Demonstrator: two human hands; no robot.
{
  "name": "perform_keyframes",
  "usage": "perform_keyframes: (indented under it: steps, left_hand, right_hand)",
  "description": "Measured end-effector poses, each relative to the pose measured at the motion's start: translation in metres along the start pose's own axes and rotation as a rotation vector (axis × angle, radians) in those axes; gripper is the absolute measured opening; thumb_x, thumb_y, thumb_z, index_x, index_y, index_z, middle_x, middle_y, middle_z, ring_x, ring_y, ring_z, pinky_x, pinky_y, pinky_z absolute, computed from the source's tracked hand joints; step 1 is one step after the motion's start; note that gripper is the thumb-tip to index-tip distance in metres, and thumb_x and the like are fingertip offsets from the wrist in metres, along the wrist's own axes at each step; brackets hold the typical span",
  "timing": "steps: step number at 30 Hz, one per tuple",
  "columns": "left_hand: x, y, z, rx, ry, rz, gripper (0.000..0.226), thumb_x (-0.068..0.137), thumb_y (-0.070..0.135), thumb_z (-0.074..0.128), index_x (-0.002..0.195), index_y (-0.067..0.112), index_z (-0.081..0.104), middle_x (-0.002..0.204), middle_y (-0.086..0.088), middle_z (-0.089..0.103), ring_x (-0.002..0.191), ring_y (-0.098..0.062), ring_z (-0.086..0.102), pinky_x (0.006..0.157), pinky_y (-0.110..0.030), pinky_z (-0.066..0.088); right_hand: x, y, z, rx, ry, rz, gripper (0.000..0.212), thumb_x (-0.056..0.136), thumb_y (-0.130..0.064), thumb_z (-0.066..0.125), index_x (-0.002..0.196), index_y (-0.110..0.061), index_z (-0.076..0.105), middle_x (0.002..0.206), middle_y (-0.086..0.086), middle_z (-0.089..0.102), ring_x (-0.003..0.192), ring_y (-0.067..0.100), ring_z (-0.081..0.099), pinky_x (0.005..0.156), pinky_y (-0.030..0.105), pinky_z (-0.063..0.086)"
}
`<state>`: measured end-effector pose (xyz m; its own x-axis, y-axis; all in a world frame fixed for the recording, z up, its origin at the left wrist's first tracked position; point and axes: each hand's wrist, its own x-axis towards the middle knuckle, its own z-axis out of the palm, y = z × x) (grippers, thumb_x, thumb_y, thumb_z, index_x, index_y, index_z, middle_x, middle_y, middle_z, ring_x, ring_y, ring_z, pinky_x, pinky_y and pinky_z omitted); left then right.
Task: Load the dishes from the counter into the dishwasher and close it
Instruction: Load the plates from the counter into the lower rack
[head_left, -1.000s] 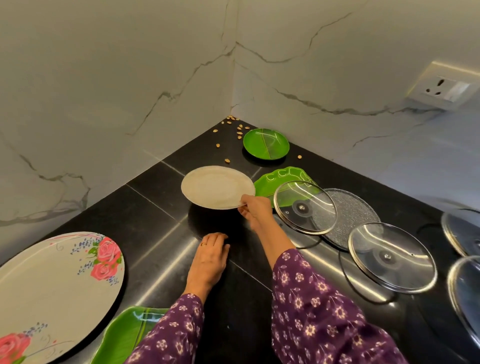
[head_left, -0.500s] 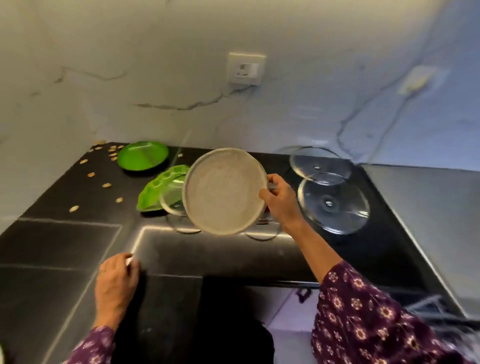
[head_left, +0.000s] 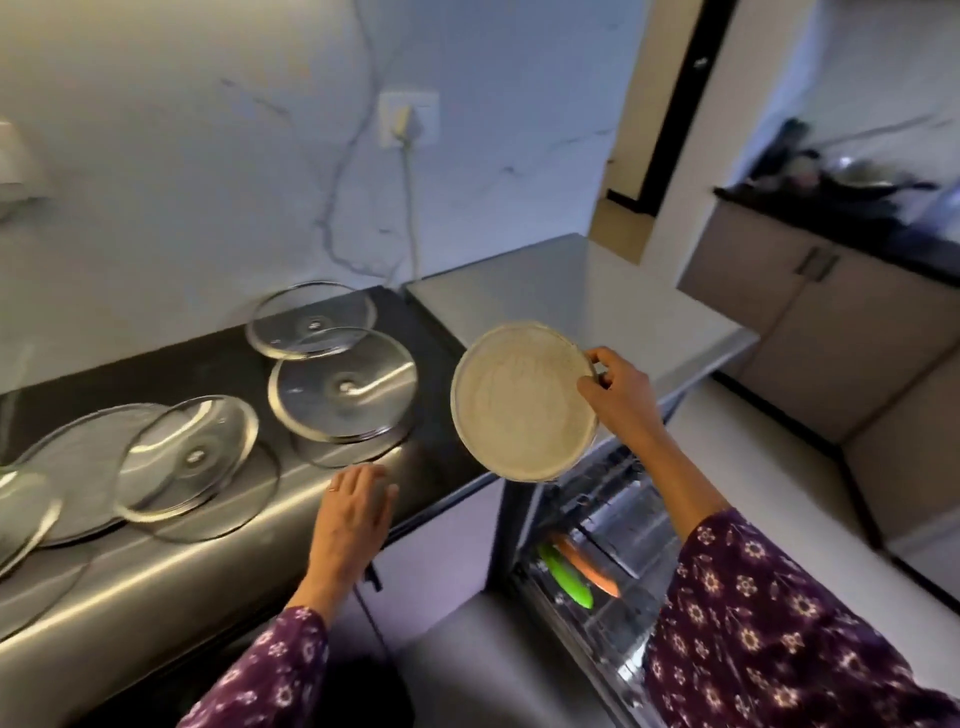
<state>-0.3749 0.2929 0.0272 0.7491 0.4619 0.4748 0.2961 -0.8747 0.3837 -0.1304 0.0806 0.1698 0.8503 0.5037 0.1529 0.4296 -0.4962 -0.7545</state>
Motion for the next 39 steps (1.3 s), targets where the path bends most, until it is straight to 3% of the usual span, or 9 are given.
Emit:
perform_keyframes:
  steps: [6, 12, 15, 17, 20, 26, 30, 35, 39]
  left_hand:
    - [0.062, 0.13, 0.093, -0.17, -0.167, 0.235, 0.027, 0.09, 0.031, 0.048, 0.098, 0.008, 0.062, 0.094, -0.004, 0.062, 0.088, -0.024, 0.057, 0.084, -0.028, 0.041]
    - [0.128, 0.207, 0.166, -0.154, -0.2, 0.247, 0.034, 0.088, 0.031, 0.045, 0.105, 0.006, 0.059, 0.098, -0.009, 0.062, 0.093, -0.028, 0.053, 0.087, -0.034, 0.038]
    - [0.153, 0.23, 0.201, -0.097, -0.284, 0.245, 0.034, 0.087, 0.026, 0.052, 0.112, 0.002, 0.056, 0.107, -0.012, 0.06, 0.1, -0.031, 0.055, 0.09, -0.038, 0.043]
    - [0.166, 0.239, 0.221, -0.055, -0.346, 0.252, 0.04, 0.086, 0.023, 0.061, 0.12, 0.002, 0.053, 0.117, -0.012, 0.058, 0.109, -0.03, 0.053, 0.094, -0.039, 0.044]
    - [0.186, 0.235, 0.246, -0.043, -0.345, 0.172, 0.049, 0.086, 0.027, 0.062, 0.126, 0.003, 0.048, 0.124, -0.011, 0.053, 0.117, -0.028, 0.047, 0.098, -0.037, 0.041]
    - [0.226, 0.225, 0.281, -0.036, -0.331, 0.176, 0.049, 0.087, 0.029, 0.058, 0.129, 0.005, 0.047, 0.128, -0.011, 0.052, 0.12, -0.026, 0.044, 0.102, -0.036, 0.036]
    - [0.228, 0.231, 0.306, -0.103, -0.333, 0.185, 0.042, 0.09, 0.029, 0.054, 0.126, 0.008, 0.049, 0.126, -0.006, 0.055, 0.118, -0.021, 0.046, 0.103, -0.032, 0.038]
    - [0.223, 0.226, 0.323, -0.209, -0.214, -0.063, 0.04, 0.087, 0.033, 0.056, 0.119, 0.011, 0.05, 0.119, 0.001, 0.051, 0.108, -0.013, 0.042, 0.09, -0.022, 0.036]
    - [0.226, 0.226, 0.327, -0.161, -0.203, -0.064, 0.038, 0.085, 0.029, 0.059, 0.117, 0.009, 0.052, 0.117, -0.002, 0.054, 0.109, -0.017, 0.044, 0.088, -0.025, 0.039]
  right_hand:
    - [-0.003, 0.108, -0.105, -0.175, 0.134, 0.209, 0.012, 0.084, -0.012, 0.055, 0.095, -0.011, 0.059, 0.069, 0.005, 0.054, 0.061, 0.019, 0.049, 0.055, 0.028, 0.038]
    - [0.0, 0.207, -0.135, -0.372, -0.007, 0.226, 0.019, 0.078, -0.012, 0.06, 0.096, -0.005, 0.062, 0.07, 0.008, 0.06, 0.058, 0.02, 0.051, 0.052, 0.024, 0.038]
    - [0.008, 0.245, -0.12, -0.44, -0.089, 0.274, 0.015, 0.082, -0.014, 0.06, 0.097, -0.012, 0.06, 0.074, 0.003, 0.058, 0.053, 0.011, 0.047, 0.044, 0.015, 0.029]
    - [0.019, 0.278, -0.101, -0.49, -0.163, 0.288, 0.022, 0.084, -0.016, 0.059, 0.105, -0.009, 0.061, 0.082, 0.004, 0.064, 0.058, 0.011, 0.054, 0.045, 0.015, 0.038]
    - [0.034, 0.322, -0.071, -0.603, -0.287, 0.316, 0.029, 0.085, -0.013, 0.054, 0.113, -0.013, 0.058, 0.091, 0.008, 0.067, 0.074, 0.022, 0.064, 0.058, 0.029, 0.055]
    - [0.064, 0.387, -0.01, -0.749, -0.531, 0.283, 0.038, 0.088, -0.004, 0.038, 0.125, -0.009, 0.047, 0.117, 0.019, 0.061, 0.106, 0.035, 0.059, 0.084, 0.04, 0.049]
    - [0.082, 0.423, 0.027, -0.733, -0.585, 0.234, 0.042, 0.088, -0.017, 0.035, 0.129, -0.012, 0.043, 0.103, 0.013, 0.063, 0.097, 0.032, 0.064, 0.073, 0.032, 0.05]
    - [0.105, 0.454, 0.058, -0.671, -0.563, 0.309, 0.035, 0.094, -0.01, 0.041, 0.128, -0.015, 0.045, 0.115, 0.018, 0.063, 0.102, 0.033, 0.063, 0.081, 0.036, 0.051]
    - [0.115, 0.484, 0.086, -0.661, -0.581, 0.214, 0.038, 0.093, -0.009, 0.046, 0.13, -0.011, 0.046, 0.117, 0.017, 0.063, 0.105, 0.031, 0.063, 0.084, 0.035, 0.051]
